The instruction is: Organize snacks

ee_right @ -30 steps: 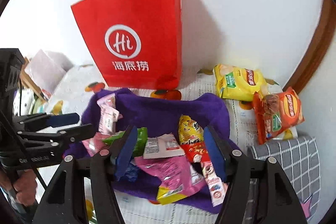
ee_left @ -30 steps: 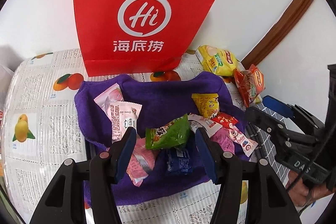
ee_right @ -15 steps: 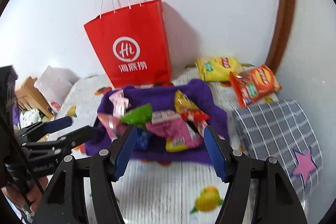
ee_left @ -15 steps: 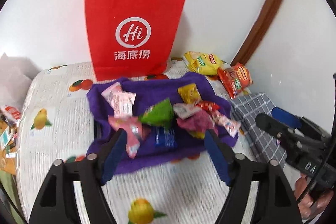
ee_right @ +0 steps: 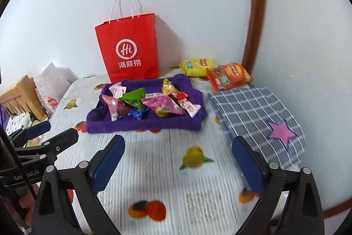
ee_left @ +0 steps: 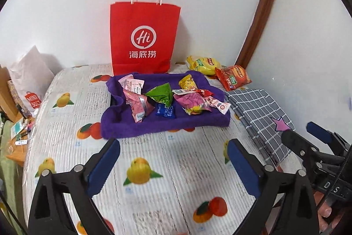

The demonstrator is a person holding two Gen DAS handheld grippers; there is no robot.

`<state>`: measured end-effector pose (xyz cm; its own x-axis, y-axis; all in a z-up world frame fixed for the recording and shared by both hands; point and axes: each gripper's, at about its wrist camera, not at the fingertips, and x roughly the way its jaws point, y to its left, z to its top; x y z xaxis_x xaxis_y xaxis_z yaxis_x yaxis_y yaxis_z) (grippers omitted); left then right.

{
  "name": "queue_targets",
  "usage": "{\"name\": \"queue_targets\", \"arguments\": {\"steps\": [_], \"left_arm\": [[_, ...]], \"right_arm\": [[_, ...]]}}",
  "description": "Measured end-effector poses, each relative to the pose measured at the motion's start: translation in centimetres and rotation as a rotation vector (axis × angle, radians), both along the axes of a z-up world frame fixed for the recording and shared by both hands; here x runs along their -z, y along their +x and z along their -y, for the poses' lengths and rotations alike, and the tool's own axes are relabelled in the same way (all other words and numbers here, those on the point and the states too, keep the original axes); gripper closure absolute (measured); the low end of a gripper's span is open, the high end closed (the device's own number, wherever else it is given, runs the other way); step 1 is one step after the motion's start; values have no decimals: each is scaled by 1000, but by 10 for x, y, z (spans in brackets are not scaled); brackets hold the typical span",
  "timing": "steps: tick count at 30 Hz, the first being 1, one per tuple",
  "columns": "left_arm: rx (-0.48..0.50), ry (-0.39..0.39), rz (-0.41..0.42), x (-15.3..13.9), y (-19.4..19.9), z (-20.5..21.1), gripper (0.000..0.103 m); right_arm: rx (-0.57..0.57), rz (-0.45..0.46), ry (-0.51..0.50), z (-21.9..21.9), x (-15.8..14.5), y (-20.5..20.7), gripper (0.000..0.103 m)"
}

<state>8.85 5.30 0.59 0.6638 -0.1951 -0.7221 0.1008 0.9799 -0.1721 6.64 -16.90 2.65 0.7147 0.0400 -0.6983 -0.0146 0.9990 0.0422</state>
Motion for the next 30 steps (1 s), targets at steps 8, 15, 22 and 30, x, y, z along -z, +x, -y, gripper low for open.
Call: {"name": "queue_targets", "arguments": {"steps": [8, 15, 22, 30], "left_arm": [[-12, 33, 46, -13, -57, 13, 3], [-17, 72, 87, -24, -89, 25, 3], [-18, 69, 101, -31, -104, 27, 3], [-10, 71, 104, -32, -110, 30, 3]], "right_arm": [[45, 61, -19, 8, -12, -63, 0], [30, 90, -31, 8, -20, -90, 0], [37, 100, -24, 11, -20, -102, 0], [58, 102, -11, 19, -19, -108, 0]]}}
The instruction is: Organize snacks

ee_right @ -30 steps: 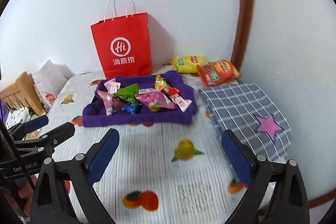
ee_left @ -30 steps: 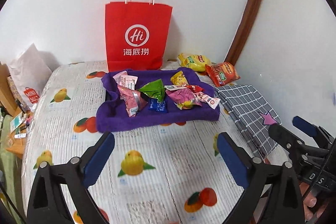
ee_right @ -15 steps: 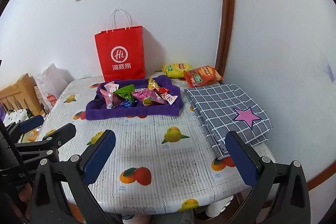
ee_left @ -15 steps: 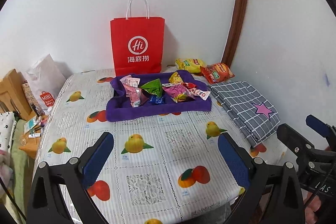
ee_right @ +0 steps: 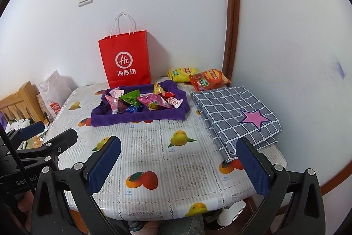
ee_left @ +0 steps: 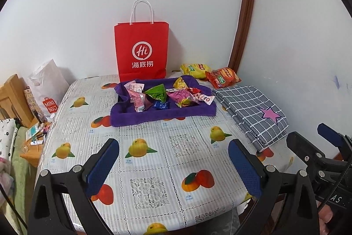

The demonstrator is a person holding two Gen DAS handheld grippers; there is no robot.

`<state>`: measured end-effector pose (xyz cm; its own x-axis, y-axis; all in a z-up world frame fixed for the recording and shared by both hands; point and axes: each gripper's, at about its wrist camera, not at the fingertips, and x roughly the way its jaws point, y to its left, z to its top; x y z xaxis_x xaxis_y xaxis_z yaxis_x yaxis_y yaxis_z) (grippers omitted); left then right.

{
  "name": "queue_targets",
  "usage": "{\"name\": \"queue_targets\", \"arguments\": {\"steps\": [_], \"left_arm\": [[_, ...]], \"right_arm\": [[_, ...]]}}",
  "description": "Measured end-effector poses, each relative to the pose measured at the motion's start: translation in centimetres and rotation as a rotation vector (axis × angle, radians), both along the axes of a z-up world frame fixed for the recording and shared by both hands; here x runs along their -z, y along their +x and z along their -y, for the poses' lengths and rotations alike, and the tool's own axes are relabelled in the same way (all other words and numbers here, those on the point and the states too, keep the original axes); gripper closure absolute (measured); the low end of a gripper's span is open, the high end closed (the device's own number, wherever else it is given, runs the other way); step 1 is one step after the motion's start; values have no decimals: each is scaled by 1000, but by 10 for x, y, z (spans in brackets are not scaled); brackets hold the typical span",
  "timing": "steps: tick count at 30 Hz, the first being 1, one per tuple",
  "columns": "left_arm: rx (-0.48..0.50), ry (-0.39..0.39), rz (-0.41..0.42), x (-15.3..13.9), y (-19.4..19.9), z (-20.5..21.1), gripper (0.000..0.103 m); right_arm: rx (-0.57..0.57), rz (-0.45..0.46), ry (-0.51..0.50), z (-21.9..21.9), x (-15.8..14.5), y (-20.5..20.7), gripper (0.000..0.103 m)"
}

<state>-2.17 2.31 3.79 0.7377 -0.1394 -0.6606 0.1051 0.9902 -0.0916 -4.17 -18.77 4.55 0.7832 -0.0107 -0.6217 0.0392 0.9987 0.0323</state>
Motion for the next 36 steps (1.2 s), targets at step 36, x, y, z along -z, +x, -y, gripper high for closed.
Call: {"name": "queue_targets", "arguments": {"steps": [36], "left_arm": [[0, -20, -6, 0, -1, -3, 3]], "right_arm": [[6, 3, 7, 1, 0, -5, 0]]}}
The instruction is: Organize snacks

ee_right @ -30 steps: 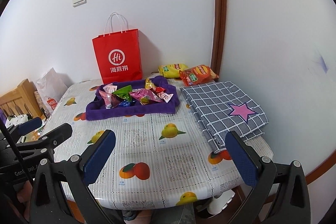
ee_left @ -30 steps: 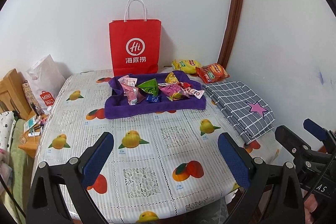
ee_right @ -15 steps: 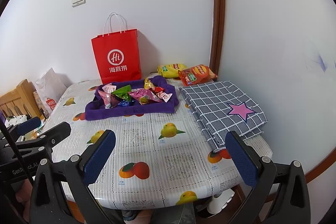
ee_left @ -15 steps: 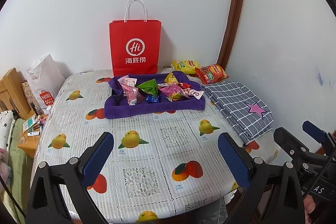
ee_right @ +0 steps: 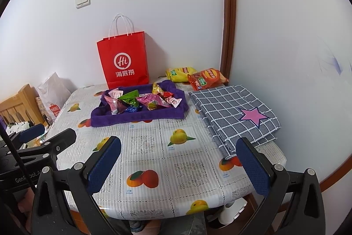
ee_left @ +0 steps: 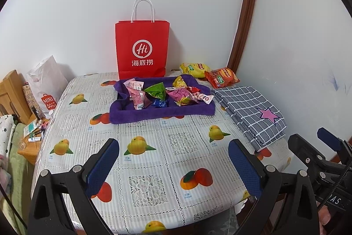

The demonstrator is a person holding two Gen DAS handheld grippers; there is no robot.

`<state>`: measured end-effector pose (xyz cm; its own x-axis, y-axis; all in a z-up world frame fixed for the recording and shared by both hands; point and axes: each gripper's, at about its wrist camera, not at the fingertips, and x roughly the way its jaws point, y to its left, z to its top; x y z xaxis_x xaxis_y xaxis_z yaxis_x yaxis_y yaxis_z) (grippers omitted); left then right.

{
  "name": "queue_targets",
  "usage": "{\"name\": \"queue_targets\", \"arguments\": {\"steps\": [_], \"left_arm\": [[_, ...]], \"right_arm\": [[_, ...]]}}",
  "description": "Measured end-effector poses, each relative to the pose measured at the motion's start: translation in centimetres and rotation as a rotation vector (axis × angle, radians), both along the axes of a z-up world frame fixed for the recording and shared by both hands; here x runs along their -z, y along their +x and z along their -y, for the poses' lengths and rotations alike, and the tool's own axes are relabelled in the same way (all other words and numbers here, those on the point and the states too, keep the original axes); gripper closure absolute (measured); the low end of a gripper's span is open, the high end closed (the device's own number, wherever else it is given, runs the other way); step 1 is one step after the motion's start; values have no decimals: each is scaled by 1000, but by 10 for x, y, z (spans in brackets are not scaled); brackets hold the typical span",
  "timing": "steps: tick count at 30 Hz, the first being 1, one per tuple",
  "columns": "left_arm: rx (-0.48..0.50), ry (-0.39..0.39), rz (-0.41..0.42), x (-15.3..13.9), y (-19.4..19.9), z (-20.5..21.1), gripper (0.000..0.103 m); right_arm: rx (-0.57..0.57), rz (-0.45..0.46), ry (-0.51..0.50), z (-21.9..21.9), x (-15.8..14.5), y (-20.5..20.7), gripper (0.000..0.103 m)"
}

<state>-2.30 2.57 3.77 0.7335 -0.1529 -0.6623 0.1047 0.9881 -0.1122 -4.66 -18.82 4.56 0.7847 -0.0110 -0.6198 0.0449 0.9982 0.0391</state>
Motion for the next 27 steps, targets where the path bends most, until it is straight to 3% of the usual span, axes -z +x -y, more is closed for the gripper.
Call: {"name": "queue_targets", "arguments": {"steps": [27], "left_arm": [[-5, -3, -1, 0, -1, 2, 3]], "right_arm": [[2, 9, 8, -5, 0, -4, 0]]}}
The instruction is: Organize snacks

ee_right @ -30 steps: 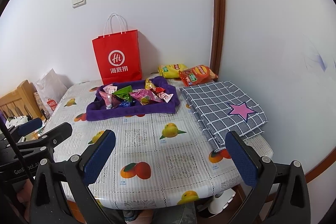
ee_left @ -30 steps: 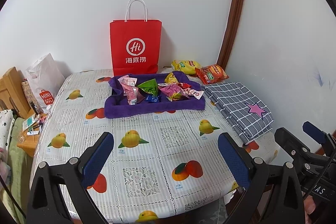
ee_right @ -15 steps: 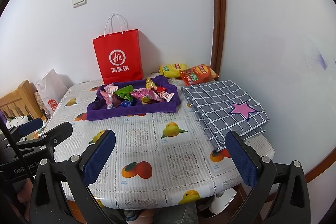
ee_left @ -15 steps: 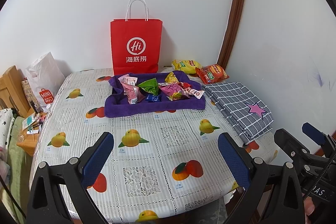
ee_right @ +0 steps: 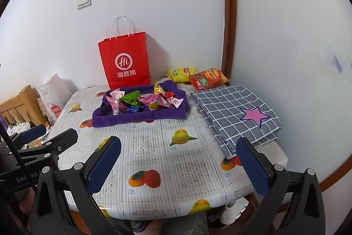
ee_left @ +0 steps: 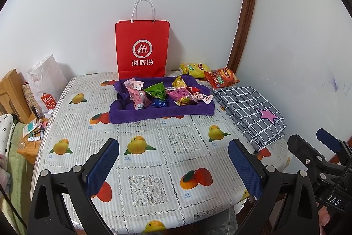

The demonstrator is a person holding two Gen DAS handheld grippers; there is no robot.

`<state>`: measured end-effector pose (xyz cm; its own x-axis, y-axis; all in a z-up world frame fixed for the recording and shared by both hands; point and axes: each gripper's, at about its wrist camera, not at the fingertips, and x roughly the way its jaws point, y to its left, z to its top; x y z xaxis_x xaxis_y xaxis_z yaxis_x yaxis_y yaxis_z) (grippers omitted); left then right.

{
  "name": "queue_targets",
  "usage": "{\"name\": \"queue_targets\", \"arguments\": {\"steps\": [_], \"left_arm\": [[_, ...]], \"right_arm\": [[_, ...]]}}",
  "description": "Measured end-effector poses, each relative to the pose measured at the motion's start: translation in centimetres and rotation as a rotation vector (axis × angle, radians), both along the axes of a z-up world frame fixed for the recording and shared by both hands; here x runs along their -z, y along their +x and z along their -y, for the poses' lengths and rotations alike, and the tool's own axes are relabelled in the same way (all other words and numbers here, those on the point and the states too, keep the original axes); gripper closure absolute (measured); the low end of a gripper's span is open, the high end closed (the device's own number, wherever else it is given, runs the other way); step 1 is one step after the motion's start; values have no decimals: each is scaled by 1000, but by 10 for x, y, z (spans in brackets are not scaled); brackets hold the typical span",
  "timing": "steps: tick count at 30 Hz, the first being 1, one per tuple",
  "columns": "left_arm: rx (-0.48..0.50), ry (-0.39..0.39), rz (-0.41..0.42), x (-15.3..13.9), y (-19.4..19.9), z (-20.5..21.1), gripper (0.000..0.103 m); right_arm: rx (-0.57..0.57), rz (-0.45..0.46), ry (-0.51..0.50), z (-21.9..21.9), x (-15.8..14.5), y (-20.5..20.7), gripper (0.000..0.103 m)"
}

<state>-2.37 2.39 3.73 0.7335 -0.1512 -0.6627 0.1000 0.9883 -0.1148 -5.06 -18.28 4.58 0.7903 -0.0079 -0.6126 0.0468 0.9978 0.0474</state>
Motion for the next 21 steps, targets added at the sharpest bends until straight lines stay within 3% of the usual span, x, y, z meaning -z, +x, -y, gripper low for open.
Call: {"name": "queue_targets", "arguments": {"steps": [21], "left_arm": [[-8, -5, 7, -1, 1, 0, 3]], "right_arm": [[-13, 22, 3, -6, -4, -4, 0]]}}
